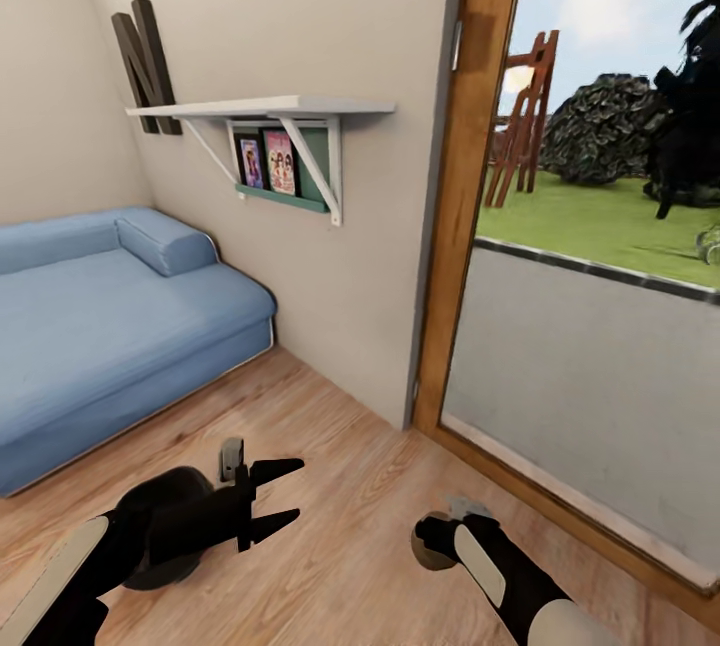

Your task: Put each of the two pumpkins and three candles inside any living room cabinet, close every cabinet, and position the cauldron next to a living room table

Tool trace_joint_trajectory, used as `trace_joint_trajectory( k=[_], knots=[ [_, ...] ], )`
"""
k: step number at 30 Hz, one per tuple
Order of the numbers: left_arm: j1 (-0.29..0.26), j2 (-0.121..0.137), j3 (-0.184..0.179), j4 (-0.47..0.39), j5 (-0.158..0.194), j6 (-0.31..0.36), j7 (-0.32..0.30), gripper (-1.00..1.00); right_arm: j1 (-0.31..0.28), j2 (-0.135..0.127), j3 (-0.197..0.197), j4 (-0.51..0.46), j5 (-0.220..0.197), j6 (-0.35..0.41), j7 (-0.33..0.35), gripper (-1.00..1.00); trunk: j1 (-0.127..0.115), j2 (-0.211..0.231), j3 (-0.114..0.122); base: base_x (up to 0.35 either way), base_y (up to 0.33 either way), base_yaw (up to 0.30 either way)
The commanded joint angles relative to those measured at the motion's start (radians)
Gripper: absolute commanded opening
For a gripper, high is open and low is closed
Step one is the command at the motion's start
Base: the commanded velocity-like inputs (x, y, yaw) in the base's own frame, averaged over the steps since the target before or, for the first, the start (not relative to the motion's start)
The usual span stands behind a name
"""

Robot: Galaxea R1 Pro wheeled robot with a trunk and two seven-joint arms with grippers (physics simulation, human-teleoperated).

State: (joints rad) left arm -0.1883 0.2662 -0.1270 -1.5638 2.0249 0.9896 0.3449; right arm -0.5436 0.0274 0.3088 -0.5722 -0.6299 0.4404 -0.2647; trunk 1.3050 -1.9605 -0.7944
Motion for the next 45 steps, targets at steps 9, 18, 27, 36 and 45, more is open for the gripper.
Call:
trace_joint_trajectory(
  k=[9,18,27,36,45],
  knots=[
    [0.0,0.001,0.0,-0.001,0.011,0.0,0.009,1.0,-0.001,-0.006,0.005,-0.002,-0.01,0.001,0.022,-1.0,0.0,-0.001,-0.006,-0.025,0.0,-0.251],
    [0.0,0.002,0.0,-0.001,0.011,0.0,0.009,1.0,0.0,-0.015,0.004,-0.002,-0.011,0.001,0.032,-1.0,0.0,-0.001,-0.006,-0.024,0.0,-0.287],
    [0.0,0.002,0.0,0.001,0.011,0.0,0.009,1.0,0.0,-0.017,0.004,0.007,-0.012,0.001,0.035,-1.0,0.0,-0.001,-0.006,-0.181,0.0,-0.289],
    [-0.001,0.001,0.0,0.001,0.011,0.0,0.009,1.0,0.0,-0.023,0.003,0.029,-0.012,0.001,0.073,-1.0,0.0,-0.001,-0.006,-0.222,0.0,-0.289],
    [0.0,0.001,0.0,0.001,0.011,0.0,0.009,1.0,0.0,-0.023,0.003,0.032,-0.012,0.002,0.074,-1.0,0.0,-0.001,-0.006,-0.228,0.0,-0.289]
  ],
)
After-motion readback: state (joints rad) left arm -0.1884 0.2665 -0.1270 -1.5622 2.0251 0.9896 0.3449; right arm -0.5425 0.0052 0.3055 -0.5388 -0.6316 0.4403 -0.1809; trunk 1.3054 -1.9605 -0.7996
